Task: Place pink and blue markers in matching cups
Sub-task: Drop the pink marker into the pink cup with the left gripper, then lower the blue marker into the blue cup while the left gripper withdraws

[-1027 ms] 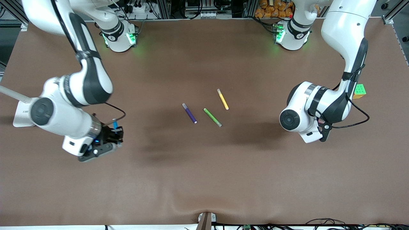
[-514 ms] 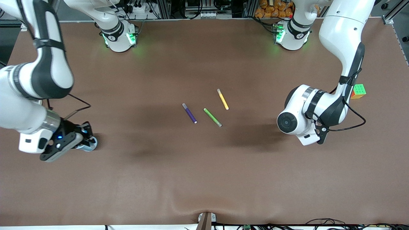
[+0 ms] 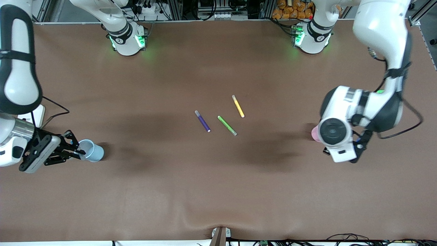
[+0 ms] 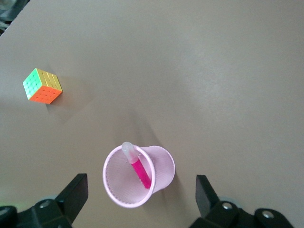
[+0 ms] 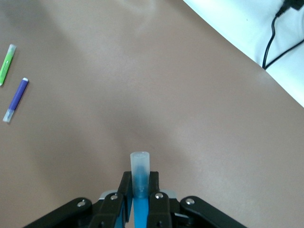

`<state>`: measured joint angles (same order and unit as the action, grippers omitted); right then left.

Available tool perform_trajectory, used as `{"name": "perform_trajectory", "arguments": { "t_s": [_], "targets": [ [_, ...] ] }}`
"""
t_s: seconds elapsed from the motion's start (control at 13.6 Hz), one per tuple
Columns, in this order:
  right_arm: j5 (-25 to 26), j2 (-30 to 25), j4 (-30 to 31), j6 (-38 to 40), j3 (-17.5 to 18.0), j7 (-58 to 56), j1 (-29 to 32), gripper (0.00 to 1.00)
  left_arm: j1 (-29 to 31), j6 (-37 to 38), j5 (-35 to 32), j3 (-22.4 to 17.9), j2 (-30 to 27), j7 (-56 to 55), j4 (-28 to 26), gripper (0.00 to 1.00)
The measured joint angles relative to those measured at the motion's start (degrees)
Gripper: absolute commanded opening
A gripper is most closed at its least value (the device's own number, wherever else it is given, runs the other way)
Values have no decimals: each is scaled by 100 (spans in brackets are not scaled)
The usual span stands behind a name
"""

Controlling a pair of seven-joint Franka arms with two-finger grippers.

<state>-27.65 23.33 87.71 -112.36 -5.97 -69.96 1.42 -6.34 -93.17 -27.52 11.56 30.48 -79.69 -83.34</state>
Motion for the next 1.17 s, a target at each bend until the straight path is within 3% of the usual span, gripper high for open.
{"name": "perform_trajectory", "arguments": {
  "t_s": [0.51, 1.17],
  "targets": [
    [-1602, 801, 61, 252, 1, -2776, 761, 0, 428, 108, 1121, 8, -767, 2233, 263, 100],
    [-2193, 1196, 54, 558, 2, -4320, 1093, 0, 704, 223, 1296, 0, -1962, 5312, 272, 100]
  ]
}}
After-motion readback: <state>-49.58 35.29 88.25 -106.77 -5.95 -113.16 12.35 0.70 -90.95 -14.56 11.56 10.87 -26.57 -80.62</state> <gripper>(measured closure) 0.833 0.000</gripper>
